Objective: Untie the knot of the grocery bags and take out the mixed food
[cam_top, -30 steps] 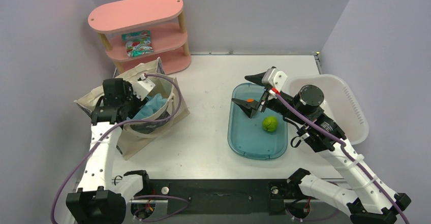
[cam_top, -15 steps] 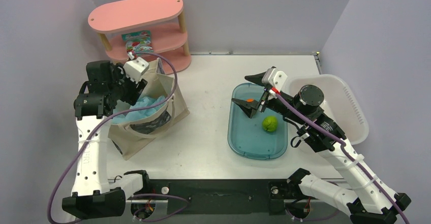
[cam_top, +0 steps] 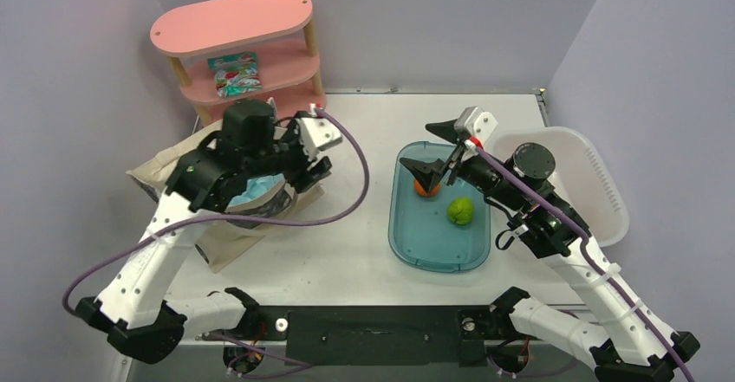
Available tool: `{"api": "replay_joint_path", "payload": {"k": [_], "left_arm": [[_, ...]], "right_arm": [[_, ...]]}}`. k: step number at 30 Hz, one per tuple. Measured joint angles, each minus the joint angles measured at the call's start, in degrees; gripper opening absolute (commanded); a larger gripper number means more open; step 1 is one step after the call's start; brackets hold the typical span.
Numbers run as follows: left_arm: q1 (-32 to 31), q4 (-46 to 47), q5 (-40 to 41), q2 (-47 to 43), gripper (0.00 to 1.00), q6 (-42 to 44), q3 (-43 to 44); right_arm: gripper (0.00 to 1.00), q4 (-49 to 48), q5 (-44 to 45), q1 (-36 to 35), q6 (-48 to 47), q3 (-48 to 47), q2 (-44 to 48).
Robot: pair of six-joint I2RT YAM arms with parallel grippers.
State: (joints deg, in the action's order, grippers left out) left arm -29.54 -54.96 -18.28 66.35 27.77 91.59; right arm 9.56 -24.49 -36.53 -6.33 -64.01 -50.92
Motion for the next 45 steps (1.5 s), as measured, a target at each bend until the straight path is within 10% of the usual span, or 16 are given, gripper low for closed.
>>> {"api": "replay_joint_path", "payload": {"k": [11, 29, 45], "left_arm": [[-6.23, 17.55, 17.11, 22.16, 0.59, -6.27, -21.29], [24.11, 27.71, 30.62, 25.31, 0.63, -6.58, -28.30], [23.65, 2.16, 1.53, 21.75, 0.64, -18.40, 9.94]], "right_arm": [[0.78, -1.57, 6.08, 16.22, 7.10, 7.17, 7.19], [0.78, -0.96, 4.04, 20.06, 10.01, 9.51, 8.37], [0.89, 6.10, 3.32, 21.77, 17.44, 1.97, -5.64]]}}
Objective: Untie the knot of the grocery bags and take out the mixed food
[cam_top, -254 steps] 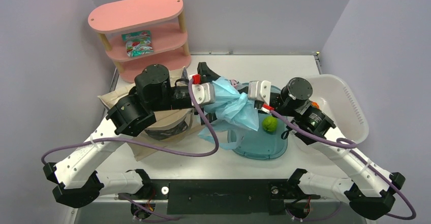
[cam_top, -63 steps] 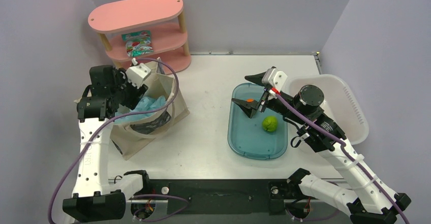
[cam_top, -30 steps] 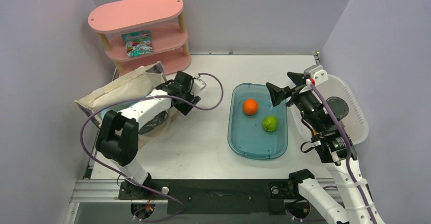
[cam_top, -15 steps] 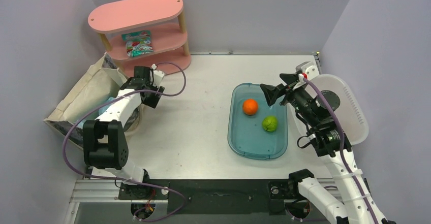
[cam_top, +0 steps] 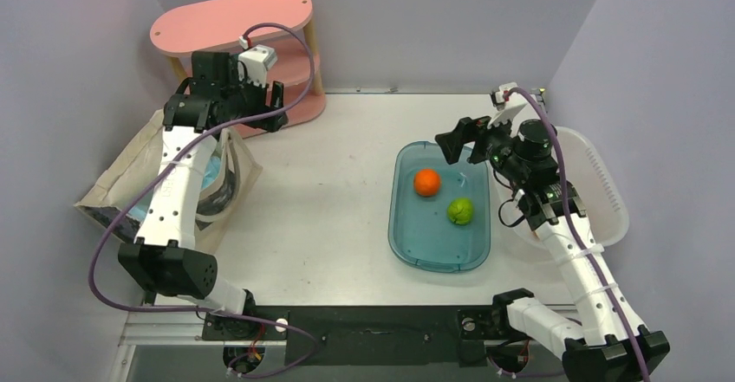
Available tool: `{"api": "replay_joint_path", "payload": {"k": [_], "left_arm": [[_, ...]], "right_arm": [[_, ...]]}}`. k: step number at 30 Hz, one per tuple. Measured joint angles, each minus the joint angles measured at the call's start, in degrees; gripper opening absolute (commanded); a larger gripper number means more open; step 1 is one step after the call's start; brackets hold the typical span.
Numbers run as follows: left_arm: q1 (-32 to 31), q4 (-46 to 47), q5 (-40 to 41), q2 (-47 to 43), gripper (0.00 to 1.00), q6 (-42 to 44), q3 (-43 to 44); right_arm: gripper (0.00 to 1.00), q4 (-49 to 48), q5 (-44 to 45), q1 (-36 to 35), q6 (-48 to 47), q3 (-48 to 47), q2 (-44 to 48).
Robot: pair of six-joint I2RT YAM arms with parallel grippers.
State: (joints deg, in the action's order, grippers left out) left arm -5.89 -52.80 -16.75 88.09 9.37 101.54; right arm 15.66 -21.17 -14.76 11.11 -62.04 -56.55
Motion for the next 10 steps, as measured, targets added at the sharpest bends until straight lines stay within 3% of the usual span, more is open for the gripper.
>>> {"api": "replay_joint_path", "payload": {"k": [4, 10], "left_arm": [[0.07, -1.64, -2.27, -1.95, 0.65, -3.10, -0.59], [0.11, -1.64, -4.13, -4.63, 0.65, -6.78, -8.02]], "right_arm": [[0.90, 1.81, -0.11, 2.08, 2.03, 1.03, -0.28], [0.91, 4.50, -0.11, 4.00, 3.54, 4.98, 0.02]]}}
